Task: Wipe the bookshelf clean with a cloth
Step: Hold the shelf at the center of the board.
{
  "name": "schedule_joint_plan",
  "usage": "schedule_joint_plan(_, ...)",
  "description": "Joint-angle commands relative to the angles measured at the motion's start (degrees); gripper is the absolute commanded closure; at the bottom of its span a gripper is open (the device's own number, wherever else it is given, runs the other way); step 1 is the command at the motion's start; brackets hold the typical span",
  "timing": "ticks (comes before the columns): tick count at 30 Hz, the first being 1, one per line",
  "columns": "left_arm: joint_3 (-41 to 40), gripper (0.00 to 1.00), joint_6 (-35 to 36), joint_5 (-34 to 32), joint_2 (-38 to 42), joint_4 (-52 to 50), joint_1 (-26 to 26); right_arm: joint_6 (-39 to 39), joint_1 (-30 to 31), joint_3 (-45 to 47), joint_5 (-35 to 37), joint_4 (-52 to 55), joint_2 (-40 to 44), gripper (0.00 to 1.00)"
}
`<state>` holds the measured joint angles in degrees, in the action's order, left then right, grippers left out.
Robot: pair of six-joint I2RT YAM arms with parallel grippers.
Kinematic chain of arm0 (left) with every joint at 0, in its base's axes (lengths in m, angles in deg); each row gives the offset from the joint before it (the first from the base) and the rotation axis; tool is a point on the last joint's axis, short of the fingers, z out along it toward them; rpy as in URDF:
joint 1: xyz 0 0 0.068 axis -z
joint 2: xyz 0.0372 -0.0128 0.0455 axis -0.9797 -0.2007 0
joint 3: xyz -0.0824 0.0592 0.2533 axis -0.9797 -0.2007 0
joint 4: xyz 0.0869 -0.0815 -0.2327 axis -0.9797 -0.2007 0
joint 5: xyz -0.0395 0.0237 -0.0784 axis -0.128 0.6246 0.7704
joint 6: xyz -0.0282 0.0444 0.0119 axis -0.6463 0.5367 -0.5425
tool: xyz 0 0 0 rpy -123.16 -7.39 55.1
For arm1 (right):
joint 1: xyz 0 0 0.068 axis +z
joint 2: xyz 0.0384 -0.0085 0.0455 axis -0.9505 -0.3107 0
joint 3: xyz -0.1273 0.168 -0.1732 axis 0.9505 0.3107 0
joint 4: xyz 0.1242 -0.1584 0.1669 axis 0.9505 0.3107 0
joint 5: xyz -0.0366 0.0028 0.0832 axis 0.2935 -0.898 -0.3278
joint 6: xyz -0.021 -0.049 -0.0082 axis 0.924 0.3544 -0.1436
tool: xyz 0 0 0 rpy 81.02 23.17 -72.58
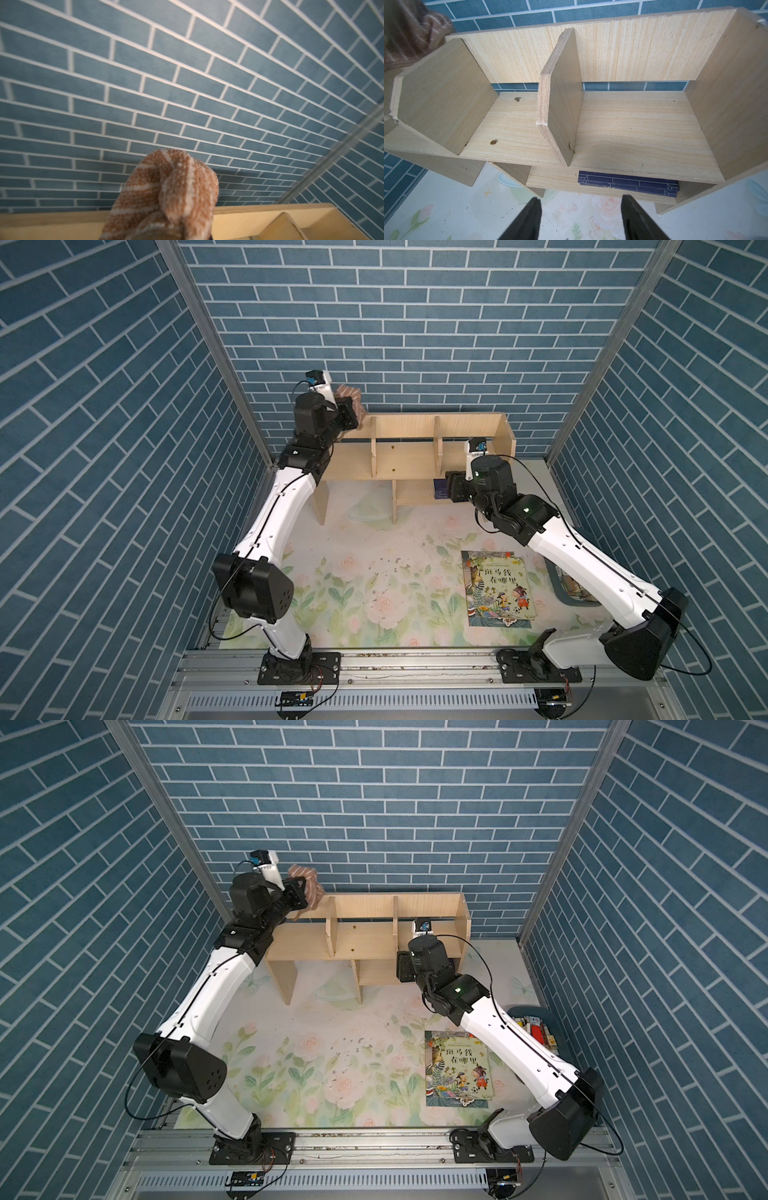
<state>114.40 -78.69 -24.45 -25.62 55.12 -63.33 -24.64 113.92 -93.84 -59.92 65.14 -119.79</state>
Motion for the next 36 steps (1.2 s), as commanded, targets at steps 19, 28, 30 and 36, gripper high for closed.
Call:
schedule_joint_plan(19,7.53,1.00,8.79,-6.70,-3.07,-8.26,8.21,0.02,0.25,2.51,1.34,0.73,3.55,0.36)
schedule_joint_plan(28,-0.34,1.00,8.47,-12.69,2.82,-7.91,2.72,-0.36,0.25,4.17,0.72,-0.37,3.99,0.35)
schedule_joint_plan(30,-0.36,1.00,8.05,-11.85,2.72,-7.97,2.73,-0.45,0.25,4.56,0.59,-0.63,4.07,0.35)
schedule_joint_plan(36,2.32,1.00,7.61,-3.87,-0.42,-5.44,4.86,-0.62,0.23,5.26,-0.13,-1.60,3.52,0.36)
